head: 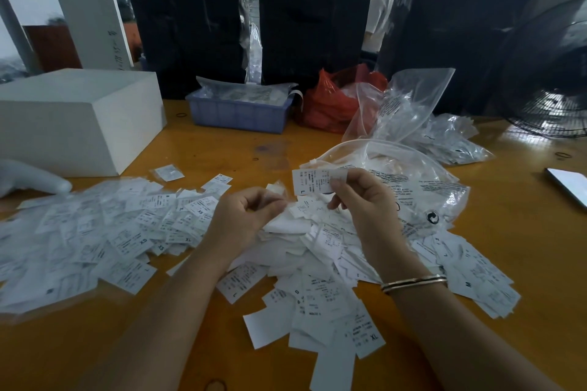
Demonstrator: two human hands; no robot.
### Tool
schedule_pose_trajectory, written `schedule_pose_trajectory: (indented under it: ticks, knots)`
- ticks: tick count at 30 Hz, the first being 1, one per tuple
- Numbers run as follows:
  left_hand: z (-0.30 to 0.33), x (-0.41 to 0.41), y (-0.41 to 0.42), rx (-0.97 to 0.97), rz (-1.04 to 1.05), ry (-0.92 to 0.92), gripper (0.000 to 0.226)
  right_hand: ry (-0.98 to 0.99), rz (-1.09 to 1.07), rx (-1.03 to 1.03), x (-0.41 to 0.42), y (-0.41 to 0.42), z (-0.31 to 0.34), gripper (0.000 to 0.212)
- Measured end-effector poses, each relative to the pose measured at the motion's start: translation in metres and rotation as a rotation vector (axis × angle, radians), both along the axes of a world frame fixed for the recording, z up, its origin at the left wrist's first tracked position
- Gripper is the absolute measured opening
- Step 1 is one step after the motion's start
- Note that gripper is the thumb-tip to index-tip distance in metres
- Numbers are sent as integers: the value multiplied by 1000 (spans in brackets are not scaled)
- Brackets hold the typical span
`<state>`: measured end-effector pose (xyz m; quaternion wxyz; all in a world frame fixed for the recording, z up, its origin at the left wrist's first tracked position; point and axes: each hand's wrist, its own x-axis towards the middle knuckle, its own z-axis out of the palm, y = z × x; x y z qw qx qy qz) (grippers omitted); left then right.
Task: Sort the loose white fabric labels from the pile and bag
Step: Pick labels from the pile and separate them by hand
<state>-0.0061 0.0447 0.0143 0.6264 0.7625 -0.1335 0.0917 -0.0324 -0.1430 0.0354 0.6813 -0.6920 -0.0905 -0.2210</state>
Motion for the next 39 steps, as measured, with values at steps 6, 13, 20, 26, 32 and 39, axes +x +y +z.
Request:
schedule_pose_trajectory:
  ticks: [6, 13, 20, 26, 32, 39]
  knots:
    - [-1, 2, 1, 31, -5, -10, 9, -11, -28, -85, 0, 5, -5, 13]
    - [-1, 1, 2, 9, -22, -27, 26, -79, -51, -244, -3, 7, -4, 21]
    - [2, 0, 1, 20, -54, 0, 12, -32, 23, -337, -2, 1, -2, 26]
    - [4, -5, 0, -24, -114, 64, 9, 17, 81, -323, -1, -4, -1, 24]
    - [5, -5, 0, -16, -100, 58, 6, 63, 132, -338, -1, -6, 0, 24]
    - [6, -8, -4, 70, -138, 125, 26, 88, 138, -417, -1, 9, -10, 29]
